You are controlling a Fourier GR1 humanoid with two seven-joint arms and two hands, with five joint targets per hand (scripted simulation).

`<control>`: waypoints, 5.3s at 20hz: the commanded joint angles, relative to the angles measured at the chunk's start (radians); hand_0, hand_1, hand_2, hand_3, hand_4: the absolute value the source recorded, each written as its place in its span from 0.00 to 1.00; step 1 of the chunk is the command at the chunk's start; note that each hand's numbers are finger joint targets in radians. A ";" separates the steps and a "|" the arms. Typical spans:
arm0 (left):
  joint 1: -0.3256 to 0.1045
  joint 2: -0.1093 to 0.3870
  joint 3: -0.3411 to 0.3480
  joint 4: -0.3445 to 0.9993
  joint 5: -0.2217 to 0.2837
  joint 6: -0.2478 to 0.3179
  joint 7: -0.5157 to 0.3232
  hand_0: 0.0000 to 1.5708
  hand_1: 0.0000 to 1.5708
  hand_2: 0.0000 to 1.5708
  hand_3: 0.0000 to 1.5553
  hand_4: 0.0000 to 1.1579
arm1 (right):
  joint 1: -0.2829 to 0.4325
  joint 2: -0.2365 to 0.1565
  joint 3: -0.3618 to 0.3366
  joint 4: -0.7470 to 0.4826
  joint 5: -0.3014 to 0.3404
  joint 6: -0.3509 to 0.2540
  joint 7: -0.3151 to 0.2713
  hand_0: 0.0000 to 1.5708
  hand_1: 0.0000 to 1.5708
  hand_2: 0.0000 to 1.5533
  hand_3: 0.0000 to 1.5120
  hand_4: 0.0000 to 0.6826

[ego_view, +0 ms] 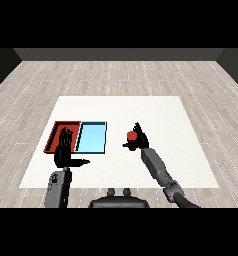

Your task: Pick the red can and put it in the red box

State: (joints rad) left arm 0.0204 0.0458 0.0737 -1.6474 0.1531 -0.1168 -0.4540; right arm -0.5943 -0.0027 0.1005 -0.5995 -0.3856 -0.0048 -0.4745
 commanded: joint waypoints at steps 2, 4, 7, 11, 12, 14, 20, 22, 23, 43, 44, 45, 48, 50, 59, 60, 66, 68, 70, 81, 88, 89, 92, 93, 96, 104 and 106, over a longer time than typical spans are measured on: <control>-0.032 -0.001 -0.008 -0.031 -0.010 0.029 0.057 0.00 0.00 0.00 0.00 0.00 | -0.055 0.002 0.010 0.043 0.022 -0.128 -0.024 0.97 0.97 0.97 0.97 0.72; -0.040 -0.017 -0.013 0.024 -0.040 0.043 0.000 0.00 0.00 0.00 0.00 0.00 | 0.016 -0.019 0.004 -0.041 0.050 -0.108 0.020 0.97 0.97 0.97 0.97 0.72; -0.031 0.016 0.029 0.050 0.007 -0.006 -0.019 0.00 0.00 0.00 0.00 0.00 | -0.035 0.002 0.092 0.032 0.015 -0.202 0.019 0.97 0.97 0.95 0.95 0.84; -0.013 -0.035 -0.031 0.105 -0.033 0.014 -0.093 0.00 0.00 0.00 0.00 0.00 | 0.001 0.003 0.073 0.004 0.087 -0.214 0.029 0.98 0.98 0.95 0.94 0.84; 0.079 0.013 -0.012 -0.049 0.006 -0.015 -0.013 0.00 0.00 0.00 0.00 0.00 | -0.018 -0.035 0.087 0.004 0.099 -0.208 0.085 0.97 0.97 0.95 0.94 0.81; -0.026 0.010 0.003 0.011 0.009 0.003 0.005 0.00 0.00 0.00 0.00 0.00 | -0.068 -0.020 0.043 0.085 0.111 -0.190 0.055 0.97 0.97 0.95 0.94 0.81; 0.013 -0.032 -0.037 -0.020 -0.038 0.054 0.007 0.00 0.00 0.00 0.00 0.00 | -0.060 0.002 0.058 0.081 0.087 -0.224 0.017 0.99 0.99 0.95 0.93 0.82; 0.000 -0.017 -0.010 0.031 0.003 0.011 -0.022 0.00 0.00 0.00 0.00 0.00 | -0.043 0.002 0.102 0.097 0.078 -0.237 -0.005 0.99 0.99 0.95 0.93 0.82; 0.025 0.002 0.001 -0.046 0.016 0.010 0.024 0.00 0.00 0.00 0.00 0.00 | -0.051 -0.015 0.041 0.018 0.119 -0.230 0.019 0.97 0.97 0.95 0.93 0.85; -0.029 -0.042 -0.151 -0.094 -0.063 0.028 0.155 0.00 0.00 0.00 0.00 0.00 | 0.276 -0.099 0.130 -0.832 0.189 -0.284 0.198 0.94 0.94 0.92 0.92 0.93; -0.031 -0.044 -0.154 -0.094 -0.065 0.031 0.157 0.00 0.00 0.00 0.00 0.00 | 0.280 -0.138 0.098 -0.887 0.158 -0.249 0.202 0.93 0.93 0.91 0.92 0.93; -0.032 -0.045 -0.160 -0.100 -0.066 0.039 0.165 0.00 0.00 0.00 0.00 0.00 | 0.274 -0.116 0.111 -0.905 0.188 -0.277 0.230 0.92 0.92 0.91 0.92 0.93; 0.035 -0.045 -0.204 -0.110 -0.099 0.045 0.125 0.00 0.00 0.00 0.00 0.00 | 0.216 -0.027 0.141 -0.862 0.260 -0.339 0.248 0.92 0.92 0.91 0.92 0.93; -0.042 -0.046 -0.314 -0.106 -0.150 0.163 0.214 0.00 0.00 0.00 0.00 0.00 | 0.229 0.000 0.211 -0.944 0.297 -0.417 0.299 0.92 0.92 0.91 0.92 0.93; -0.191 -0.046 -0.402 0.061 -0.154 0.289 0.259 0.00 0.00 0.00 0.00 0.00 | 0.229 0.002 0.256 -0.912 0.266 -0.426 0.189 0.91 0.91 0.92 0.93 0.93; -0.224 -0.046 -0.393 0.118 -0.136 0.275 0.241 0.00 0.00 0.00 0.00 0.00 | 0.169 0.002 0.204 -0.889 0.259 -0.414 0.219 0.91 0.91 0.92 0.92 0.93; -0.287 -0.046 -0.453 0.228 -0.110 0.349 0.246 0.00 0.00 0.00 0.00 0.00 | 0.209 -0.017 0.195 -0.922 0.262 -0.326 0.213 0.92 0.92 0.92 0.92 0.91; -0.277 -0.046 -0.422 0.286 -0.071 0.321 0.181 0.00 0.00 0.00 0.00 0.00 | 0.218 0.002 0.174 -0.857 0.243 -0.313 0.108 0.92 0.92 0.93 0.92 0.93; -0.286 -0.046 -0.399 0.246 -0.078 0.296 0.238 0.00 0.00 0.00 0.00 0.00 | 0.204 0.002 0.229 -0.916 0.251 -0.373 0.194 0.92 0.92 0.93 0.92 0.95; -0.302 -0.046 -0.551 0.293 0.006 0.421 0.217 0.00 0.00 0.00 0.00 0.00 | 0.199 0.003 0.361 -0.983 0.263 -0.482 0.231 0.93 0.93 0.92 0.92 0.97; -0.322 -0.046 -0.612 0.344 0.062 0.462 0.152 0.00 0.00 0.00 0.00 0.00 | 0.163 0.003 0.390 -0.804 0.145 -0.481 0.042 0.92 0.92 0.92 0.92 0.96; -0.340 -0.046 -0.568 0.397 0.084 0.418 0.129 0.00 0.00 0.00 0.00 0.00 | 0.218 0.003 0.389 -0.887 0.154 -0.456 0.100 0.93 0.93 0.92 0.93 0.96; -0.415 -0.046 -0.517 0.377 0.083 0.383 0.215 0.00 0.00 0.00 0.00 0.00 | 0.158 0.003 0.339 -0.920 0.153 -0.423 0.172 0.95 0.95 0.93 0.93 0.94; -0.369 -0.046 -0.566 0.437 0.101 0.400 0.092 0.00 0.00 0.00 0.00 0.00 | 0.224 0.003 0.386 -0.926 0.166 -0.443 0.122 0.96 0.96 0.94 0.93 0.96; -0.332 -0.046 -0.552 0.381 0.096 0.362 0.154 0.00 0.00 0.00 0.00 0.00 | 0.170 0.003 0.422 -0.845 0.110 -0.494 0.058 0.96 0.96 0.93 0.94 0.96; -0.314 -0.046 -0.594 0.363 0.110 0.361 0.130 0.00 0.00 0.00 0.00 0.00 | 0.168 0.002 0.418 -0.903 0.163 -0.491 0.135 0.97 0.97 0.94 0.93 0.95; -0.371 -0.045 -0.639 0.388 0.146 0.502 0.134 0.00 0.00 0.00 0.00 0.00 | 0.133 0.002 0.467 -0.862 0.126 -0.545 0.094 0.96 0.96 0.94 0.93 0.93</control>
State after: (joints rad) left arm -0.3487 0.0115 -0.5290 -1.2684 0.2886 0.3163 -0.3090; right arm -0.4306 -0.0081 0.5438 -1.5069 -0.2374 -0.5253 -0.3451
